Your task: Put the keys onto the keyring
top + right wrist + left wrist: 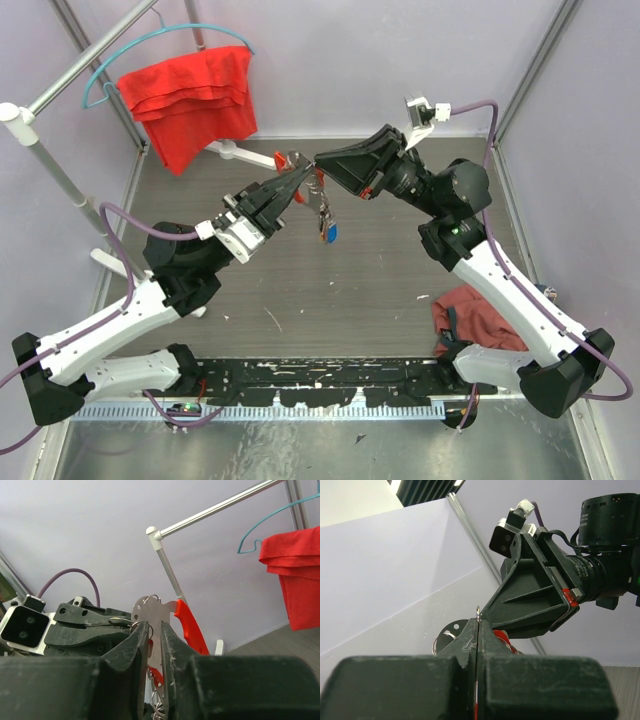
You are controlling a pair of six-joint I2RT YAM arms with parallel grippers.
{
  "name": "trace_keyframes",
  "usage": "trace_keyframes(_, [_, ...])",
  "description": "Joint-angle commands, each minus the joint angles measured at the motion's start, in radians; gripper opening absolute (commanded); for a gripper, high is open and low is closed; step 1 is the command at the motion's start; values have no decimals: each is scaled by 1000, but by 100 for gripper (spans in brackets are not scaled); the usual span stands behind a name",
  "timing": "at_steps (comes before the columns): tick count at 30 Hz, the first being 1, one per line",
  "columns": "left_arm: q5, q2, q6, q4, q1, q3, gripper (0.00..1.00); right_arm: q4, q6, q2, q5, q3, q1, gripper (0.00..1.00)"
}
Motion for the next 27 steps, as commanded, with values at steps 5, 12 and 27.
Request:
trace_keyframes(5, [52,-21,-7,87,-8,-3,0,-104,-137,-48,17,73,-3,32])
trace_keyframes(12, [52,-45,-26,66,-8,-10,0,-143,-268,-112,7,81,-3,42])
trace_keyframes(27, [216,-87,-288,61,-8,2,0,-384,-701,-152,-307,220,-4,42])
